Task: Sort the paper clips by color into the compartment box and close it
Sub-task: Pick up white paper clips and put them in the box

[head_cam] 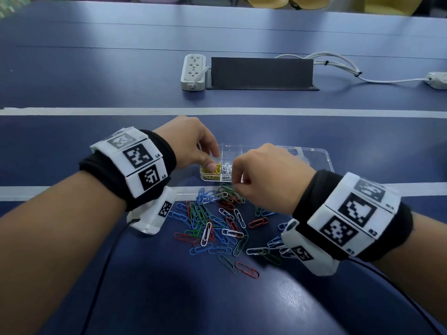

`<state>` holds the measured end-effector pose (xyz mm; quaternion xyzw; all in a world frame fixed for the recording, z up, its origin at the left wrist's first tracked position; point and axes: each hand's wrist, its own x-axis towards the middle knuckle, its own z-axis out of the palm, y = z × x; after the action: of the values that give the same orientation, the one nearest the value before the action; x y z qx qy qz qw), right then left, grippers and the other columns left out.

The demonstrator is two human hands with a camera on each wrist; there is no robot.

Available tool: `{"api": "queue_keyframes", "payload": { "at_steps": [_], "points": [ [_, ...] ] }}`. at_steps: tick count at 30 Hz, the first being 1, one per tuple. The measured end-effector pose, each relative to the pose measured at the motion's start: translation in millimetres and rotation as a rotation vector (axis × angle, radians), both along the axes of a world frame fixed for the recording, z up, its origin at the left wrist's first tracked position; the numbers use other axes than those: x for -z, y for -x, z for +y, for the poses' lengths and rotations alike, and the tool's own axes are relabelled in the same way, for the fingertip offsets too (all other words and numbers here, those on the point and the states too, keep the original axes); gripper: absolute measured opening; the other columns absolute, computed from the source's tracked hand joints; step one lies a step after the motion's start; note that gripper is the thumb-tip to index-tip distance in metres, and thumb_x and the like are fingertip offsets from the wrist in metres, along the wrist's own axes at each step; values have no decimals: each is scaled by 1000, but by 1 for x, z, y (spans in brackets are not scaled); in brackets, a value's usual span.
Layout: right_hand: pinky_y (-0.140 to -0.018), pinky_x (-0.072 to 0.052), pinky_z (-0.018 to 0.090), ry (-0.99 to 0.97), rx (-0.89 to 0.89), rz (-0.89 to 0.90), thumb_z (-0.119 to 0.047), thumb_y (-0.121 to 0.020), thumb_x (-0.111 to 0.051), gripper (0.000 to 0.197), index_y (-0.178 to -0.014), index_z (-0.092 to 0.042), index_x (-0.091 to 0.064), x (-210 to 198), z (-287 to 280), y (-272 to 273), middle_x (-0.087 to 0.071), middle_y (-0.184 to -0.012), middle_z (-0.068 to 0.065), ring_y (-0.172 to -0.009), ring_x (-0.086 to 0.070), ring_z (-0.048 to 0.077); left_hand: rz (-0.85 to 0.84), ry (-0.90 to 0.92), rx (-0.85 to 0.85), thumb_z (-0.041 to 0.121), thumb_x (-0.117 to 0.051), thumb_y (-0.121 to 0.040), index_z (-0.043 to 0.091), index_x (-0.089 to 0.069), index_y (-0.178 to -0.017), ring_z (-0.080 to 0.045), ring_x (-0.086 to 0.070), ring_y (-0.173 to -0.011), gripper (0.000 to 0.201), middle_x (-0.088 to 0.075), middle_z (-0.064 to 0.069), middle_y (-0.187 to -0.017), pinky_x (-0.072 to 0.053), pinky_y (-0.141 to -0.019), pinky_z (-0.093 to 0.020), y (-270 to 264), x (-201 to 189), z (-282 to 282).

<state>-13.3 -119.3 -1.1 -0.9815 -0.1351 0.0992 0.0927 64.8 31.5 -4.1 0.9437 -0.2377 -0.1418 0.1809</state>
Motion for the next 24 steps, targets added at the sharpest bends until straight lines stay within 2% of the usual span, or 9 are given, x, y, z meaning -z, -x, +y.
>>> {"api": "queue_keyframes", "payload": {
  "at_steps": [2,4,7,9,12,15,17,21,24],
  "points": [
    [-64,-53,30,-4,-12,27,-25,-82,-54,18,-86,-20,-71,2,1,3,-70,-86,6,-81,-65,30,-20,29,-7,27,-73,-76,22,-75,-94,2,-51,-64,18,-63,14,-71,-36,-65,-14,-1,0,0],
    [-73,-56,37,-3,-28,71,-28,-82,-57,18,-85,-17,-71,3,1,5,-70,-86,8,-80,-65,30,-28,40,-15,27,-68,-81,23,-75,-97,0,-52,-67,18,-64,14,-73,-36,-74,-18,-1,0,1],
    [-77,-56,39,13,-37,128,-36,-81,-62,22,-85,-16,-71,3,0,5,-70,-86,8,-81,-64,29,6,45,-15,29,-69,-80,25,-73,-99,4,-52,-67,20,-56,23,-68,-36,-77,-19,0,-2,4],
    [-77,-57,39,24,-34,154,-39,-79,-66,25,-86,-16,-71,3,0,5,-70,-88,8,-82,-65,29,24,45,-7,28,-72,-76,24,-73,-100,0,-55,-69,24,-62,16,-73,-38,-78,-20,0,-3,5],
    [-78,-56,39,30,-31,183,-40,-76,-70,26,-90,-17,-71,3,0,4,-70,-91,9,-83,-65,30,18,43,-5,25,-76,-73,22,-73,-98,-3,-56,-71,26,-66,8,-83,-41,-77,-21,0,0,4],
    [-79,-55,35,8,-33,178,-33,-77,-70,21,-92,-19,-71,4,-1,4,-70,-92,9,-85,-65,30,-15,47,-7,25,-75,-74,22,-74,-95,1,-53,-67,21,-63,11,-75,-39,-70,-17,-1,5,3],
    [-78,-54,33,-20,-38,156,-26,-80,-67,15,-93,-21,-72,3,-2,5,-71,-92,9,-86,-65,30,-63,52,3,26,-71,-78,21,-74,-94,-2,-52,-66,17,-60,12,-73,-36,-66,-17,-2,5,3],
    [-75,-52,29,-43,-55,164,-25,-80,-68,15,-93,-21,-71,1,-2,9,-72,-91,7,-84,-65,28,-192,94,33,29,-66,-82,21,-73,-96,-9,-50,-69,17,-57,5,-86,-37,-74,-23,-1,3,4],
    [-72,-49,26,-10,-90,136,-21,-79,-66,18,-97,-19,-69,2,2,12,-70,-92,5,-86,-63,27,-261,102,49,35,-68,-79,22,-70,-83,-1,-45,-63,13,-50,9,-73,-35,-67,-23,5,-2,7]
  ]
}}
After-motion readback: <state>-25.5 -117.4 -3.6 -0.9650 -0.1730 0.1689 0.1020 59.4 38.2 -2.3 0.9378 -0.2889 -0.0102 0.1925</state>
